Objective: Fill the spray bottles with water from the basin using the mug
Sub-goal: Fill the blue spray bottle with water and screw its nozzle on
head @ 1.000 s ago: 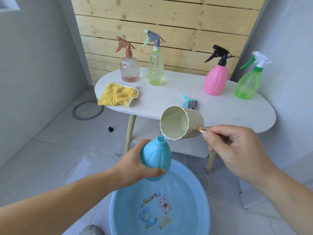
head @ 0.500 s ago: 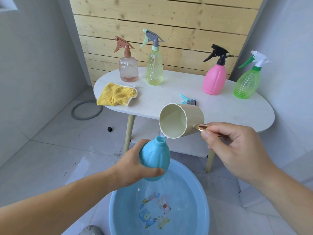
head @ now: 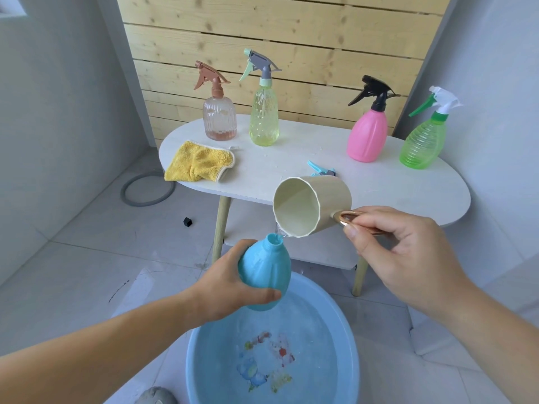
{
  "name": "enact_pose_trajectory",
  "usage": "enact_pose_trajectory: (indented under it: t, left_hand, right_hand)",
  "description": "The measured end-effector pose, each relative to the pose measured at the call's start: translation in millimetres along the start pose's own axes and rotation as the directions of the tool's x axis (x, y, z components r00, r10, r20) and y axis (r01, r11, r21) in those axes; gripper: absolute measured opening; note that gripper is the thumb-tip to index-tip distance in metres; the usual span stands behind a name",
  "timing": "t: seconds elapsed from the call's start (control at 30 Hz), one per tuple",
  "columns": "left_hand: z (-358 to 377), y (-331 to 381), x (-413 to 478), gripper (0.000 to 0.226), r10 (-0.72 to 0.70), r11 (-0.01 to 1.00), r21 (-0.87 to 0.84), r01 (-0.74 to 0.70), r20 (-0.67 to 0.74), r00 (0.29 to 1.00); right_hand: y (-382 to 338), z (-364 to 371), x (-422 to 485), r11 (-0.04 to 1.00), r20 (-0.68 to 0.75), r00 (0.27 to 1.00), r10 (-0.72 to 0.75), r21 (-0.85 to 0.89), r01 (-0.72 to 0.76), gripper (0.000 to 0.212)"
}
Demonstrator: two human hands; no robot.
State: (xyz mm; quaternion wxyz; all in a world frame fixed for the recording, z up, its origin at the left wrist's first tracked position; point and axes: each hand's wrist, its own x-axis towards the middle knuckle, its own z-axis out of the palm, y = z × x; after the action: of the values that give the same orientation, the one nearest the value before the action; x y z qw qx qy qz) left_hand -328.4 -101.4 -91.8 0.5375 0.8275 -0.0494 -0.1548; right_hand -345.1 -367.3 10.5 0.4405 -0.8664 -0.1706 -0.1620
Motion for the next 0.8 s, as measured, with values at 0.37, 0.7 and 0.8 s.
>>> enact_pose_trajectory:
  t: [0.37,0.7,0.8]
  left_hand:
    - [0.5,-2.1,-0.1,0.079,-0.009,1.000,0.000,0.009,0.007,1.000]
    - [1.6,-1.2,-1.3,0.077,-0.010,1.000,-0.002,0.010,0.003,1.000]
    - [2.1,-1.5,-1.6,0.079,-0.011,1.000,0.001,0.011,0.000,1.000]
  right_hand:
    - [0.9,0.8,0.9,0.996,-0.008,0.997,-0.082,-0.043,0.082,0.016]
    - [0.9,1.4,2.3,0.986,-0.003,0.988,-0.152,-0.077,0.151,0.022]
    - [-2.3,1.6,2.8,0.982,-0.001,0.984,-0.176,-0.066,0.175,0.022]
